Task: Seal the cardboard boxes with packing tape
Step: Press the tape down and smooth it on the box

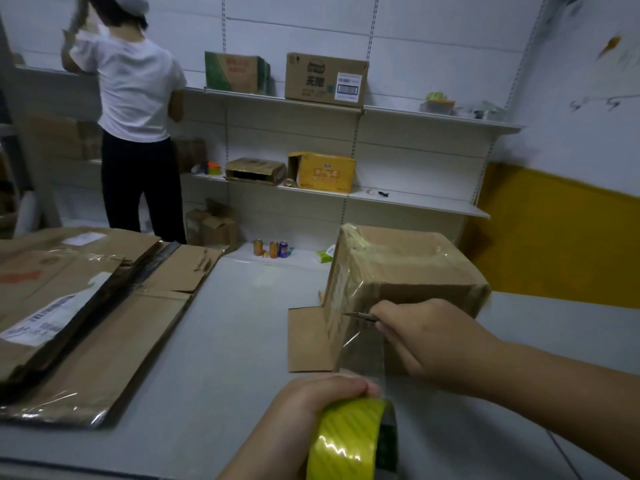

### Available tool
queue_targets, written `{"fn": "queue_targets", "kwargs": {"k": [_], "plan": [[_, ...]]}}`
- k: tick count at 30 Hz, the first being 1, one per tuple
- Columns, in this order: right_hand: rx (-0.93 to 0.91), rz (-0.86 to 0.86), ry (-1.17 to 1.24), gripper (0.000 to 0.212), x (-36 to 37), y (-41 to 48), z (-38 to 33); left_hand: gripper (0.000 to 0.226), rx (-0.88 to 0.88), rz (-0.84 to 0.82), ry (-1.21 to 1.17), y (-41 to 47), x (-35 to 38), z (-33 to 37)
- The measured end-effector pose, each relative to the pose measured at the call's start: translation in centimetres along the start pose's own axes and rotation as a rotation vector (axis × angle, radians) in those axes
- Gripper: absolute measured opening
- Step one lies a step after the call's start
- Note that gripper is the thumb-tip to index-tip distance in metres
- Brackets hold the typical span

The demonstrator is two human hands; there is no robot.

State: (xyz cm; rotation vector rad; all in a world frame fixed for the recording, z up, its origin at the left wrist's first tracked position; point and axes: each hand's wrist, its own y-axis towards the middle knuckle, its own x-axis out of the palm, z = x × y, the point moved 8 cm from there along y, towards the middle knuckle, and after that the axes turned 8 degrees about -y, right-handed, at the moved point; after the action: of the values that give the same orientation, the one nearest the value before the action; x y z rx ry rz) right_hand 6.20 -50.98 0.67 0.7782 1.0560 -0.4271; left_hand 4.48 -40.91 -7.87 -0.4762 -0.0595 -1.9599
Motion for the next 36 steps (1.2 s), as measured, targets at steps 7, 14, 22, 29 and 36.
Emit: {"fn": "queue_targets", "kwargs": {"k": [7,14,22,29,36], "plan": [[-0.118,-0.243,-0.287,0.022,5.4,-0.2,-0.3,0.012,0.032,-0.039,-0.021,-0.8,1.1,0.8],[0.206,-0.093,0.280,0.029,0.8,-2.0,1.7,0.031,0.043,0.007,-0.053,-2.2,-1.3,1.3],[-0.042,0.177,-0.148,0.047,-6.9,6.7,0.4,0.043,0.067,0.107,-0.047,-0.6,-0.8,-0.1],[-0.119,-0.096,-0.360,0.045,-1.1,7.6,0.7,0.022,0.154,0.179,-0.232,-0.3,-0.4,-0.2],[-0.100,-0.147,-0.257,0.061,-1.1,7.7,1.0,0.019,0.203,0.202,-0.241,0.3,-0.9,-0.2]]}}
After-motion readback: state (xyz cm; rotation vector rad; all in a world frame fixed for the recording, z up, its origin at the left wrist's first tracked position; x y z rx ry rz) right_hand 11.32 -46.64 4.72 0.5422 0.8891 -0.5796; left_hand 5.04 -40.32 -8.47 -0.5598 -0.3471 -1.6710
